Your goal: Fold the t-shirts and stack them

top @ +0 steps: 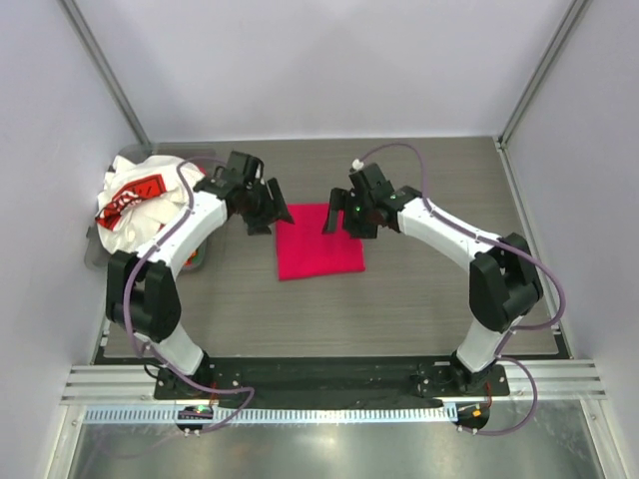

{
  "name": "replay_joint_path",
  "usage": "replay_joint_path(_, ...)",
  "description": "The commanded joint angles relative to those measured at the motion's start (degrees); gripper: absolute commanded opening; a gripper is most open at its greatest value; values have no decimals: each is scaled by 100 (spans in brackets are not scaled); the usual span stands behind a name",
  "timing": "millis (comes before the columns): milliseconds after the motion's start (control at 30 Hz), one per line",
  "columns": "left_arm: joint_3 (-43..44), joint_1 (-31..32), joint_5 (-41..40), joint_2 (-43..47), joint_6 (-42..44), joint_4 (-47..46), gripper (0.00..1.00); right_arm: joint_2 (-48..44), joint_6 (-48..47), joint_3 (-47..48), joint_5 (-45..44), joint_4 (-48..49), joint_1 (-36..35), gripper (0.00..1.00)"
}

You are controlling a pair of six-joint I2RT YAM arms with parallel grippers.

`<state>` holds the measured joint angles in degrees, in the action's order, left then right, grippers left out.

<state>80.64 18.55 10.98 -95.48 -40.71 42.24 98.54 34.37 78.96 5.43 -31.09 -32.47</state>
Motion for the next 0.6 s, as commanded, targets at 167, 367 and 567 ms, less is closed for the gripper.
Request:
replay_joint_path(167,-1735,782,782,101,-877,-2157,64,525,465,-1154,951,1667,320,77)
replay_joint_path(367,-2201,809,511,-593,-685,-2537,59,509,536,-2208,1004,2142,557,74)
replay_joint_path(567,-2413,809,63,-454,-430,-2055,58,-264,755,-3184,907,2134,531,74)
